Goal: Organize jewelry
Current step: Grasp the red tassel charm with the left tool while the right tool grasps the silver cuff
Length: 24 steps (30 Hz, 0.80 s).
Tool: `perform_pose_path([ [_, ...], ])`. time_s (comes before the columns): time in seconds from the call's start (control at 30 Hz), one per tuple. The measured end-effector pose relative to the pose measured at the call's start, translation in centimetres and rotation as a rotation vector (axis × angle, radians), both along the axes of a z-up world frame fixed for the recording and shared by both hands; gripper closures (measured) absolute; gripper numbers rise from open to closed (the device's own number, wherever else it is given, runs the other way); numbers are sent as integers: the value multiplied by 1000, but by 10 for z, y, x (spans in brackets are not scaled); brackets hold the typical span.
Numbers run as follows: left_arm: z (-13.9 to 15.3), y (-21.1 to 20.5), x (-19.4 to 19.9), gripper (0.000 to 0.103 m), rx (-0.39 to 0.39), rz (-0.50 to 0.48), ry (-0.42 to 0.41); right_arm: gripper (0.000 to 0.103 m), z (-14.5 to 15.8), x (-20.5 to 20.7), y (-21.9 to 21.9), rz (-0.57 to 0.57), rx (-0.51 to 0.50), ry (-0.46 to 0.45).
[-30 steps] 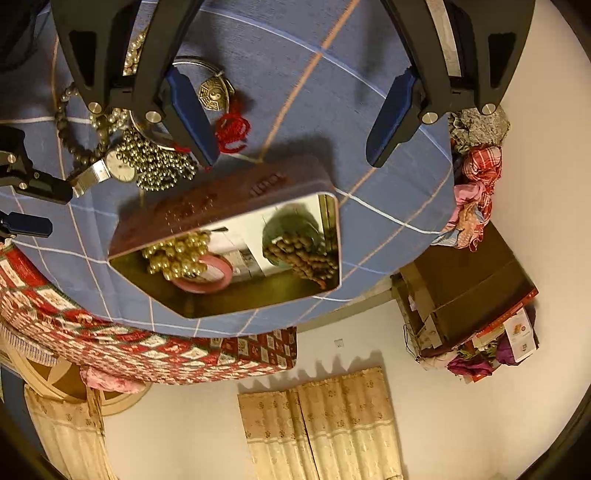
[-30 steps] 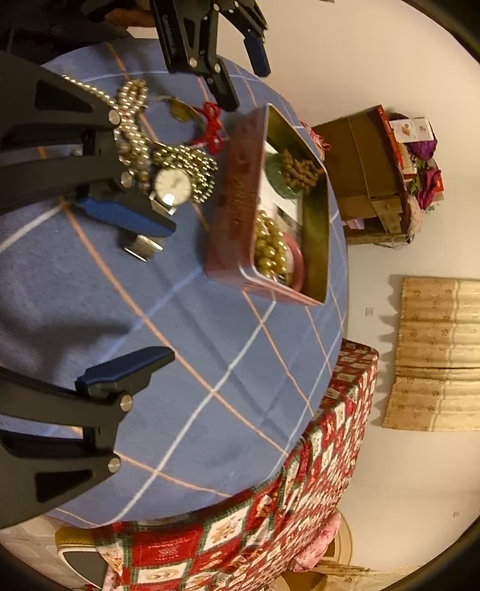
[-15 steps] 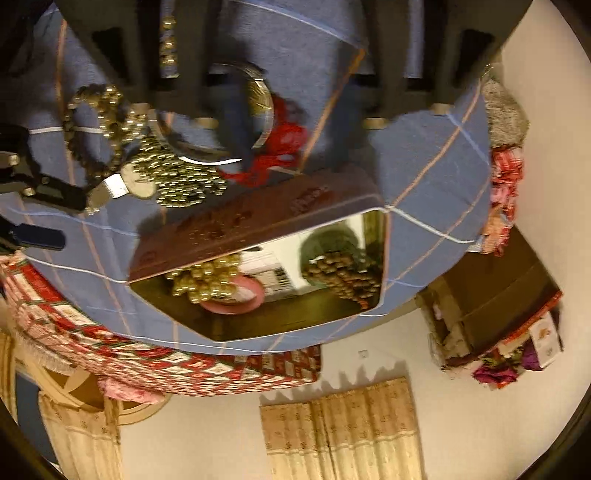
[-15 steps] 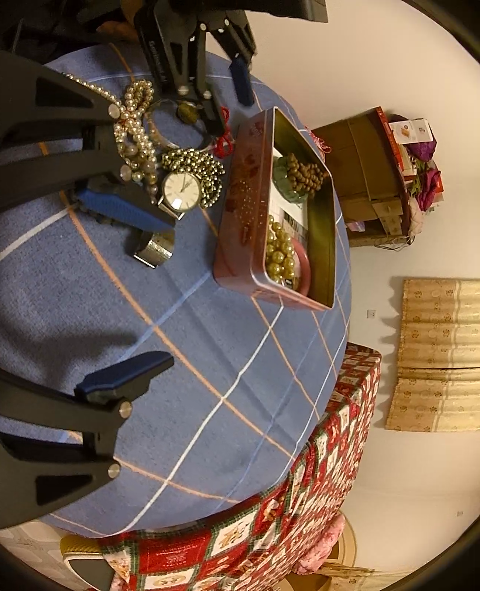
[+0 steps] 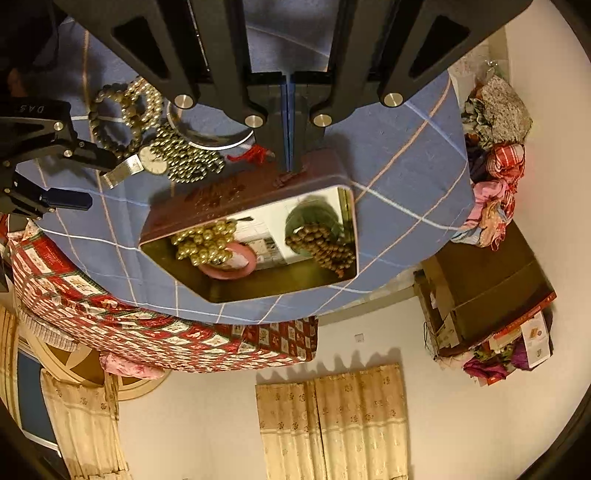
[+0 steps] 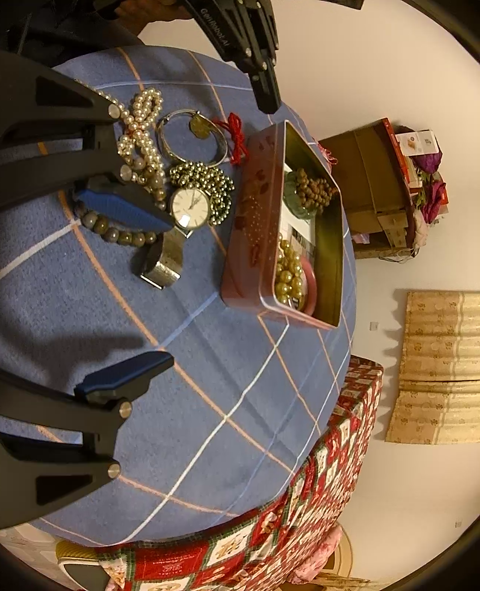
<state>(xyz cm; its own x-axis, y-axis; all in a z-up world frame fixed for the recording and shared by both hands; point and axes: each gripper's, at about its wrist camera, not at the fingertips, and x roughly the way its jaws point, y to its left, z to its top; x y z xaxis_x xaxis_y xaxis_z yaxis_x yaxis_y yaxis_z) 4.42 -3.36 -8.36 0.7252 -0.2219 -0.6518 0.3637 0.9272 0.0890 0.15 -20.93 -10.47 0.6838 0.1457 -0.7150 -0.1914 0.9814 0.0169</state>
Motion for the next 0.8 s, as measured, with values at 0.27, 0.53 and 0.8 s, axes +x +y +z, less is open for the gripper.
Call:
perform_pose_path([
  [0.27,-18,3,12,61,7,43,72,46,-3,7,7,33,10,41],
  [0.53,-15,10,9,21,-7,58,36,76,-3,7,7,60,52,54],
  [0.8,-23,-1,13,21,40,31,35,77,9,1,-10,-14,75,-14],
])
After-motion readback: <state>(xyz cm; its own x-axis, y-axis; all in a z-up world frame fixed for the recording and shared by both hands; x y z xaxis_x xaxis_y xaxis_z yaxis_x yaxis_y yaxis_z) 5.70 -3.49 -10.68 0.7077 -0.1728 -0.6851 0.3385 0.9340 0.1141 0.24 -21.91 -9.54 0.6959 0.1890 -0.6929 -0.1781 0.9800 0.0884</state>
